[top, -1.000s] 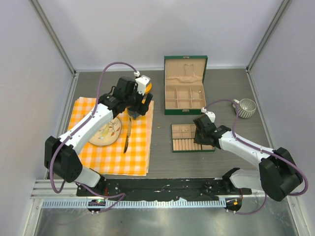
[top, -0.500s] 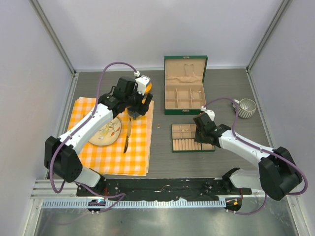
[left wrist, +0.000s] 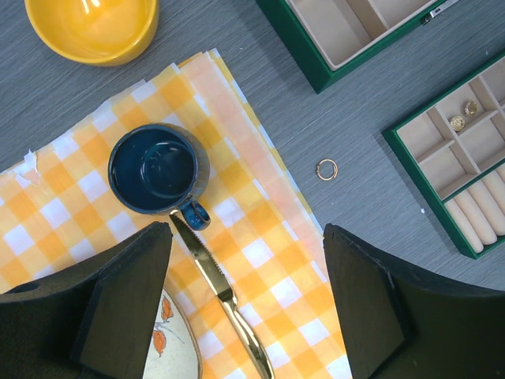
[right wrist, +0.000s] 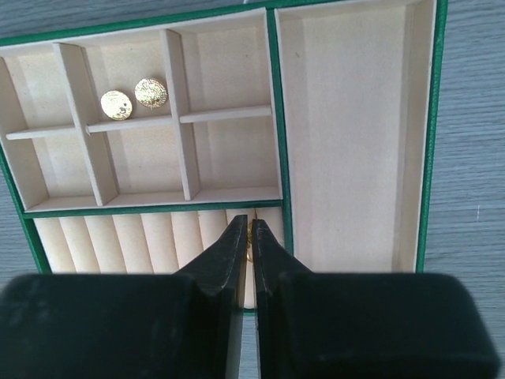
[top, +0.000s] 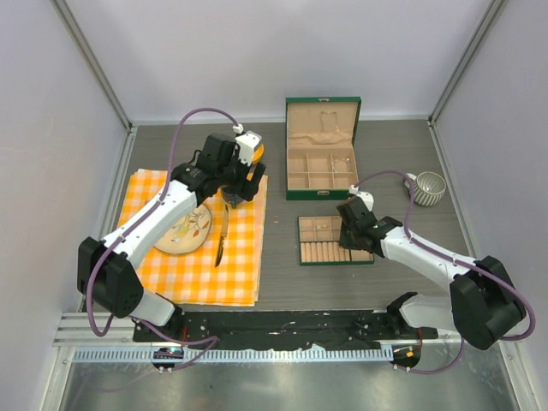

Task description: Organize the mixed jewelry

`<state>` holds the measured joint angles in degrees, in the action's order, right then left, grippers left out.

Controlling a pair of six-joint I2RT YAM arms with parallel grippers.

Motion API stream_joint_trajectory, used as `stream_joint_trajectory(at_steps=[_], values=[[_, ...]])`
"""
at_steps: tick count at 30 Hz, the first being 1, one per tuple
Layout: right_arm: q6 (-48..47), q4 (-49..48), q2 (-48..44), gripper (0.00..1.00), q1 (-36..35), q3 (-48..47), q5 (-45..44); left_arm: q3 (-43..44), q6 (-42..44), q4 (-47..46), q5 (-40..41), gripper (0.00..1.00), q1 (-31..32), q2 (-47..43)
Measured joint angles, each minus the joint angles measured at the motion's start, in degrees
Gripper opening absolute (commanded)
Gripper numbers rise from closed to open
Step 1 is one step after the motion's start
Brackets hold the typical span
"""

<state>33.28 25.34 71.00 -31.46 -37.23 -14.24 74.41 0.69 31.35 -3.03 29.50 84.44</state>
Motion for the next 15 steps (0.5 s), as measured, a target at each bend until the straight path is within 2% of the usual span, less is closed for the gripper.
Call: stream_joint_trajectory(at_steps=[15], values=[[0.0,0.4,-3.1,0.05,0.2,3.1,0.1,0.0,-0.1,0.0,0.0,0.82,0.0,0.0]])
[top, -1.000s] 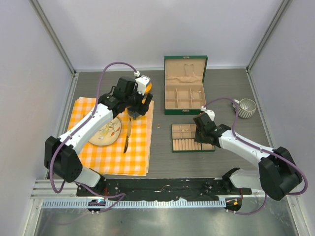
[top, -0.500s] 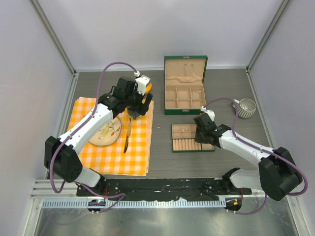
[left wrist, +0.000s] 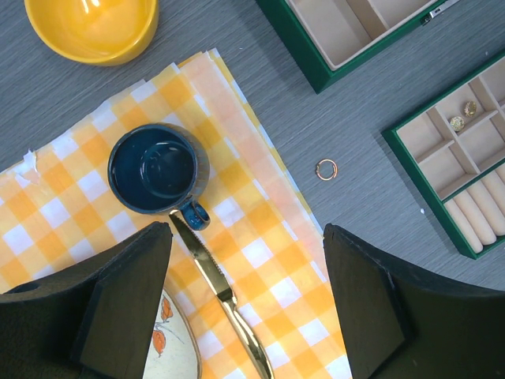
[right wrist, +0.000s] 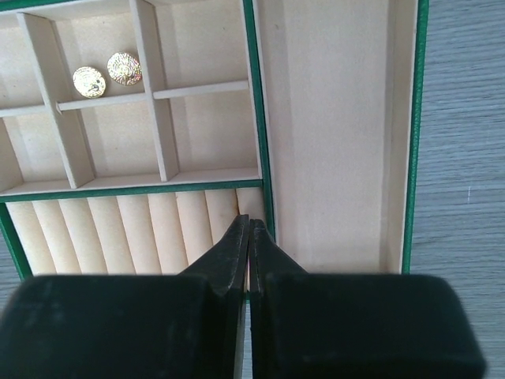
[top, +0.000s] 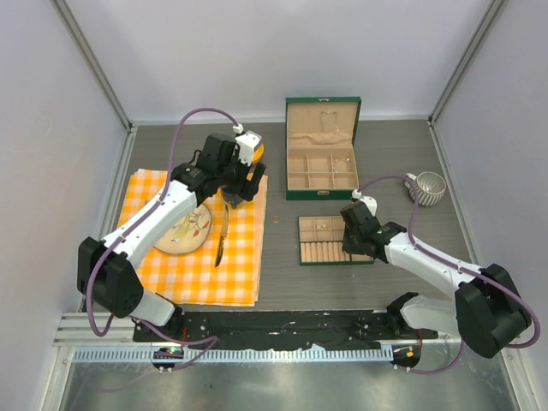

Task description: Organize the mixed jewelry

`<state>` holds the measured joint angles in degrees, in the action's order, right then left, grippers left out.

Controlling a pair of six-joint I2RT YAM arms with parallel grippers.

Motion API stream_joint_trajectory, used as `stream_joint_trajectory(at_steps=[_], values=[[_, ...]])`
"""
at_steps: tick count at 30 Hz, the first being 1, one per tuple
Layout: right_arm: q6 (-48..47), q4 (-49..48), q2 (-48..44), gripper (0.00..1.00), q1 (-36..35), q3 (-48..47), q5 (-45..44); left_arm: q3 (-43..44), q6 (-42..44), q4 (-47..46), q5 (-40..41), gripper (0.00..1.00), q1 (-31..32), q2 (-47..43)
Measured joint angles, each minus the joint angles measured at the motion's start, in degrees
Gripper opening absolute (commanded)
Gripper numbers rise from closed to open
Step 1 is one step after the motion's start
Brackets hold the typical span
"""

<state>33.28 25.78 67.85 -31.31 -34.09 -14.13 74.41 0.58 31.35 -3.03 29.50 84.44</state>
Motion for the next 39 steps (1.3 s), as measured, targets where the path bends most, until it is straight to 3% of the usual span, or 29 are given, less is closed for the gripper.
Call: stream_joint_trajectory(at_steps=[12,22,35,39], values=[[0.0,0.0,-0.1,0.05,0.0,0.0,0.7,0.0,0.0,0.0,0.0,0.82,0.0,0.0],[-0.9,0.3,-0.1,0.22,0.0,-0.5,1.1,-0.1,0.1,-0.2,0.0,0.82,0.0,0.0],[-5.0,2.1,1.4,0.29,0.0,-9.4,0.7,-0.7,0.4,-0.2,-1.3,0.82,0.0,-0.5],[-8.7,2.1,2.5,0.48,0.0,-14.8,-0.4,-1.5,0.4,-0.2,-4.9,0.83,0.0,-0.9]])
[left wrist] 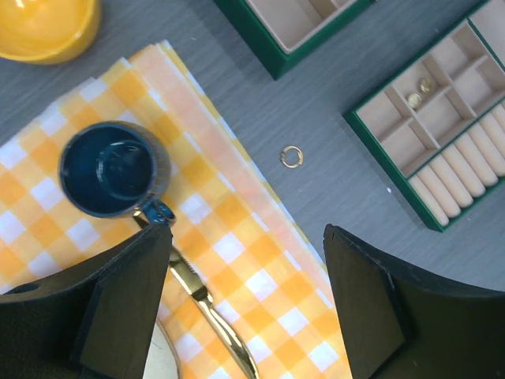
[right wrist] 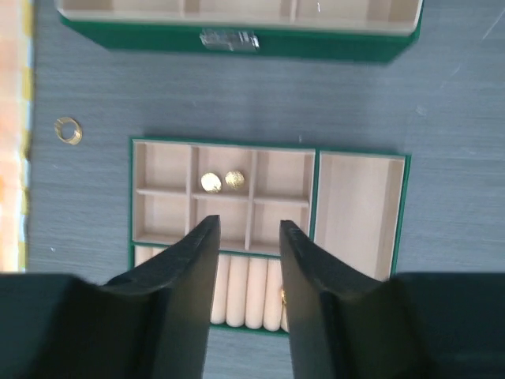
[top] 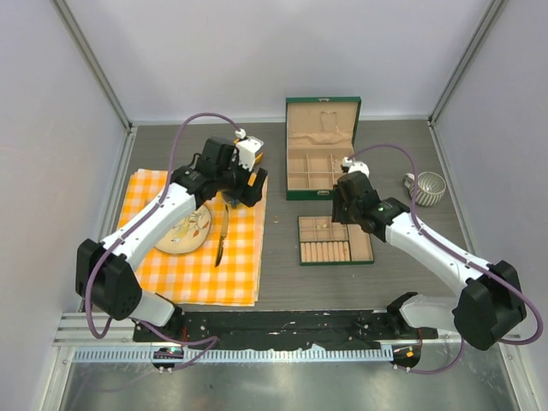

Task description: Organize the mixed jewelry

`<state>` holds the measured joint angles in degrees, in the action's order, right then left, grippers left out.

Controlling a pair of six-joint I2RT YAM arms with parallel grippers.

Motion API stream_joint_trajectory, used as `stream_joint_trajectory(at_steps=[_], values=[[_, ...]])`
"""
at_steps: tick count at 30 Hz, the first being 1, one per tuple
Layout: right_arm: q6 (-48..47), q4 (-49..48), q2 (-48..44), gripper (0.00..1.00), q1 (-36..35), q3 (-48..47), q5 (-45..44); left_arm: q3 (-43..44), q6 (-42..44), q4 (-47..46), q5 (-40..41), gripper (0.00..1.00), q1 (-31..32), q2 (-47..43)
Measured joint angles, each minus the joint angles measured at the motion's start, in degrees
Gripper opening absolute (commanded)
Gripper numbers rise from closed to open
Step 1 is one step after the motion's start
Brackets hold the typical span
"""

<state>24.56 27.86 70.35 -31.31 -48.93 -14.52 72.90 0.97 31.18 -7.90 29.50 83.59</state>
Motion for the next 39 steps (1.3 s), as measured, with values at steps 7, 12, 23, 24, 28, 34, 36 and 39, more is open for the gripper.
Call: stream_joint_trajectory(at_steps=[7,12,23,24,28,34,36,39], values=[[-11.9,-3.0,0.4,0.65,1.3,-8.8,0.2,-3.7,0.2,0.5,-6.6,0.82,1.5,0.1],[-20.5,-5.0,-2.1,0.71,5.4,-9.8,3.3,-4.0,2.0,0.2,-8.1,0.81,5.3,2.4],[-29.0,0.3,-3.9,0.68,20.4,-17.5,15.1,-4.0,6.2,-3.4,-7.1,0.77,6.9,13.9],[-29.1,0.5,-3.9,0.67,21.6,-17.7,16.0,-3.9,6.6,-3.7,-6.6,0.76,6.9,15.1],[-29.0,1.4,-4.0,0.66,22.7,-17.5,18.4,-3.8,7.3,-4.9,-4.9,0.72,7.0,18.9],[-28.3,1.3,-4.9,0.65,22.6,-14.0,20.0,-2.3,7.3,-5.8,-2.4,0.69,7.2,22.1],[-28.2,1.3,-5.3,0.65,22.7,-12.7,20.1,-1.4,7.3,-6.2,-2.1,0.67,7.3,22.3],[-27.9,1.4,-6.2,0.64,22.8,-11.2,20.2,0.1,7.3,-6.4,-1.7,0.64,7.3,22.4]])
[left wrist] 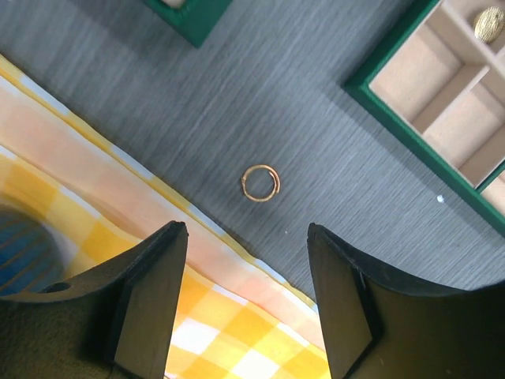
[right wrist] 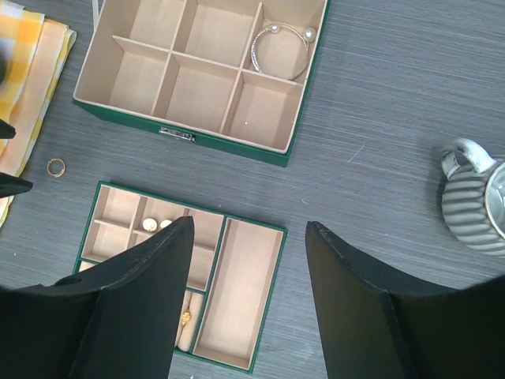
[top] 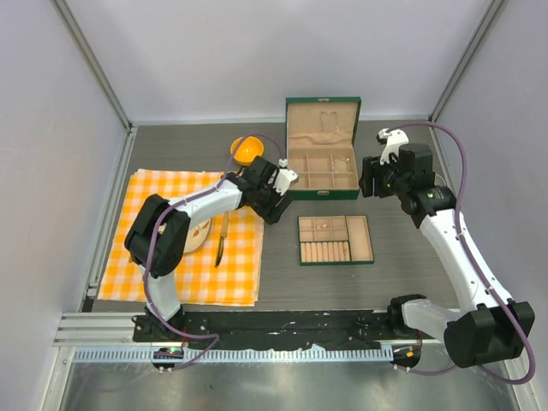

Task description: Organize the mixed jewelry

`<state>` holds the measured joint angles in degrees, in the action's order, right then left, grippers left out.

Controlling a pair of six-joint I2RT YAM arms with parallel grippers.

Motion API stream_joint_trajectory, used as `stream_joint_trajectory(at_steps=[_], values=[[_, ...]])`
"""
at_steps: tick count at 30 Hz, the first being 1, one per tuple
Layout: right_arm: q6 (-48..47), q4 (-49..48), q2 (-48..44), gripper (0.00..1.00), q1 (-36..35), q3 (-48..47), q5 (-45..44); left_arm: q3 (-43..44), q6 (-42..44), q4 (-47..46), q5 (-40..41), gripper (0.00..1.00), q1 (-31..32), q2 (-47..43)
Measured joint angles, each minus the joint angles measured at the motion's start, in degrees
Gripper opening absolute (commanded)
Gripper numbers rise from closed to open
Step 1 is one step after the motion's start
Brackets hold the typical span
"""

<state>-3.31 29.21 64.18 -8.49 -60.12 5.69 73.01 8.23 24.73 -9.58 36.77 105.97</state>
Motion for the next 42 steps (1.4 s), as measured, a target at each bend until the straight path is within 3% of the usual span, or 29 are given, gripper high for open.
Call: stream_joint_trajectory(at_steps=[15,42], values=[[0.3,-0.1,-0.2,0.62,1.1,0.1,0.8,4.8,0.0,-0.2,2.1,0.52,0.6,6.4],[2.0,-0.5,-0.2,0.57,2.4,0.7,2.4,5.9,1.0,-0.1,3.1,0.36,0.6,8.5]])
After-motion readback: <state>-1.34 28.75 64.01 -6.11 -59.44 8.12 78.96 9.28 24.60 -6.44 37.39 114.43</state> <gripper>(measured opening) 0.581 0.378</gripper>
